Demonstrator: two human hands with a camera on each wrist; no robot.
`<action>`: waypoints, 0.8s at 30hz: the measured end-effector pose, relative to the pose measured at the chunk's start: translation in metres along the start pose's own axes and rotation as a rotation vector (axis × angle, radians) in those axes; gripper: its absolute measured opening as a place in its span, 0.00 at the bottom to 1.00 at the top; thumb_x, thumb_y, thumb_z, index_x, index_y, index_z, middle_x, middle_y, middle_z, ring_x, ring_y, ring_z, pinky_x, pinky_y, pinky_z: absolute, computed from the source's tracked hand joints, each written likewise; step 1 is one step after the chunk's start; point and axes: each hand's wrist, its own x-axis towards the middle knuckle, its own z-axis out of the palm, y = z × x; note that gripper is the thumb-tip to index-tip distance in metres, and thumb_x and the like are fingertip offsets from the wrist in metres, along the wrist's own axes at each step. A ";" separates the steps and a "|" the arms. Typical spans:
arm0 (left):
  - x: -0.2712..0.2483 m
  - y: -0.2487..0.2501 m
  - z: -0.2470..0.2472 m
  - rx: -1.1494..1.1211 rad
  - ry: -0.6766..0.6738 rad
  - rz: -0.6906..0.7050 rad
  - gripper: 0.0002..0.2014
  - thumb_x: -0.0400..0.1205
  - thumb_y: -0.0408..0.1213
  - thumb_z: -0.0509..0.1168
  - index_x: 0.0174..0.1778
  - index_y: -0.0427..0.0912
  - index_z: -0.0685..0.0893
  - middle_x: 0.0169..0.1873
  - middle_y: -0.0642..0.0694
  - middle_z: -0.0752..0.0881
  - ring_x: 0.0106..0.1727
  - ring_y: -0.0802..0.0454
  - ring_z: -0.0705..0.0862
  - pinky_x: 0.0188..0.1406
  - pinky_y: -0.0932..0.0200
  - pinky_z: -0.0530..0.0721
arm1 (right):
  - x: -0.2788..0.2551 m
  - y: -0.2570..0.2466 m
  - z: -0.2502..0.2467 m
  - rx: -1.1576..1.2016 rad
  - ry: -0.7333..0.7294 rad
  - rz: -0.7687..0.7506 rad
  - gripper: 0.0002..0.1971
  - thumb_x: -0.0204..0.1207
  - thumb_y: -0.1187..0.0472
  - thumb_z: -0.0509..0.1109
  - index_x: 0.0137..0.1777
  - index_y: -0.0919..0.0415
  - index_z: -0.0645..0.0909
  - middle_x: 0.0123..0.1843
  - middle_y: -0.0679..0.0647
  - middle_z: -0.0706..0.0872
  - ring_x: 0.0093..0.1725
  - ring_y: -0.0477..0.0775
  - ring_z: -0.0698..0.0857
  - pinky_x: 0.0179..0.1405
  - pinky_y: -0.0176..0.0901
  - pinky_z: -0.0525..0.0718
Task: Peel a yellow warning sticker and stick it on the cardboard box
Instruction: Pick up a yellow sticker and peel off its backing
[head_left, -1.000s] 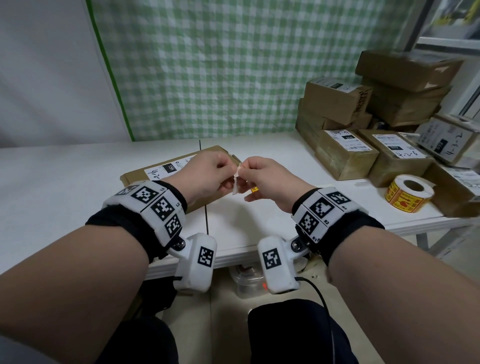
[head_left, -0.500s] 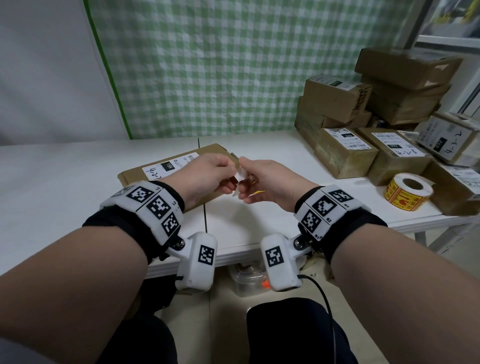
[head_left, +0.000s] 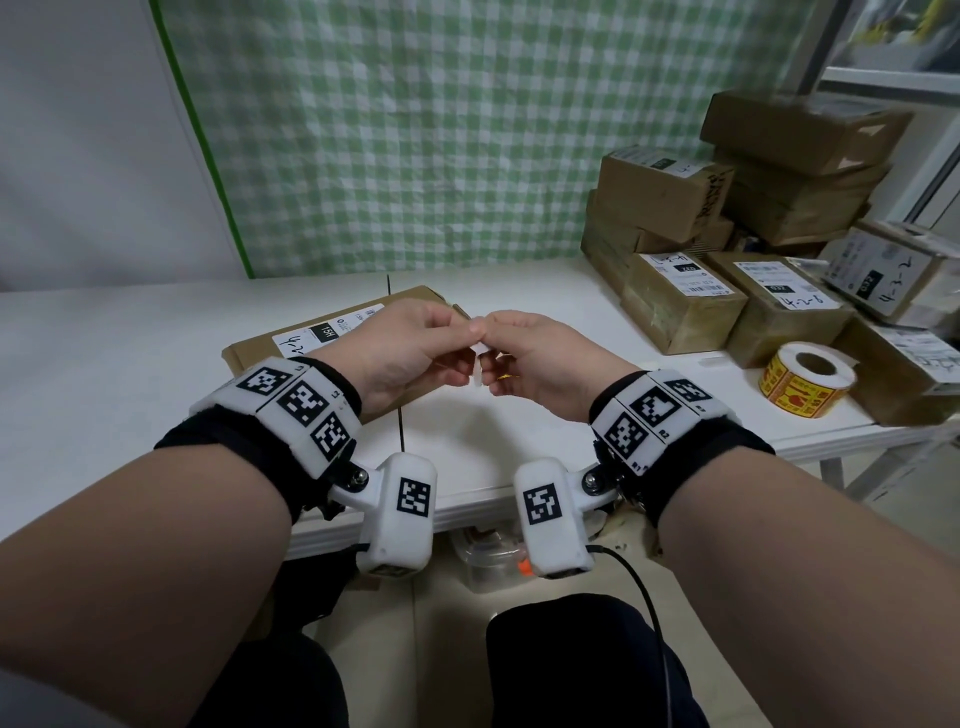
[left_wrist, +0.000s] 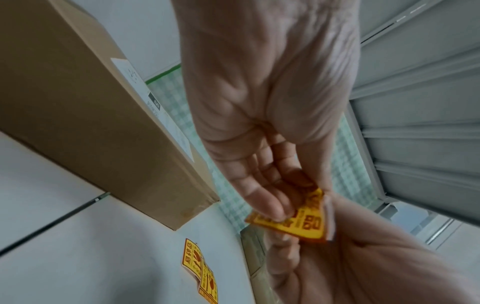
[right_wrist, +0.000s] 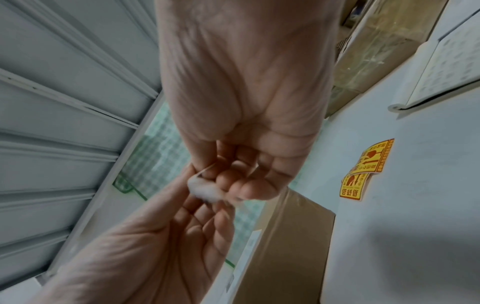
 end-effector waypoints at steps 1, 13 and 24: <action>0.000 0.000 0.000 -0.035 -0.011 0.000 0.12 0.81 0.34 0.64 0.31 0.38 0.78 0.24 0.44 0.82 0.22 0.60 0.83 0.28 0.71 0.84 | 0.000 0.000 -0.001 0.026 -0.001 -0.003 0.12 0.82 0.61 0.63 0.35 0.60 0.73 0.30 0.54 0.72 0.29 0.49 0.72 0.27 0.33 0.77; 0.005 -0.002 -0.002 -0.152 0.027 0.025 0.10 0.82 0.29 0.62 0.33 0.37 0.77 0.33 0.43 0.79 0.25 0.59 0.84 0.30 0.72 0.85 | -0.005 0.004 -0.009 0.291 0.016 -0.029 0.14 0.83 0.64 0.61 0.34 0.61 0.76 0.24 0.51 0.84 0.28 0.49 0.83 0.37 0.37 0.88; 0.000 -0.005 0.001 -0.043 0.036 -0.040 0.10 0.81 0.24 0.59 0.34 0.36 0.79 0.31 0.41 0.84 0.31 0.52 0.86 0.32 0.67 0.88 | -0.006 0.000 -0.005 -0.103 0.069 0.006 0.14 0.80 0.59 0.65 0.32 0.58 0.72 0.22 0.52 0.80 0.24 0.50 0.76 0.24 0.33 0.79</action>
